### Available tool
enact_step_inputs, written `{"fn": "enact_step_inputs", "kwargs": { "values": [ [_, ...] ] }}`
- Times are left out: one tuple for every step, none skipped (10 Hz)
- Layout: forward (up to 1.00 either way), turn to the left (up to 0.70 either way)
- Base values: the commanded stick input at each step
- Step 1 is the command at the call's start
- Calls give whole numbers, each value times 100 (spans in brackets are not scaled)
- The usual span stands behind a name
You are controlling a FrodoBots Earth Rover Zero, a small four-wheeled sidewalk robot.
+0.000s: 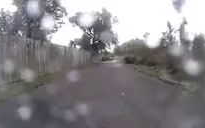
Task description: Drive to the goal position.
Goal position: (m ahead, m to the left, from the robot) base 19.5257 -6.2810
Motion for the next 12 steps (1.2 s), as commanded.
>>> {"fn": "enact_step_inputs", "kwargs": {
  "values": [
    [70,0],
    [70,0],
    [70,0],
    [70,0],
    [70,0],
    [70,0],
    [70,-10],
    [70,-21],
    [70,-31],
    [70,-35],
    [70,-35],
    [70,-35]
  ]
}}
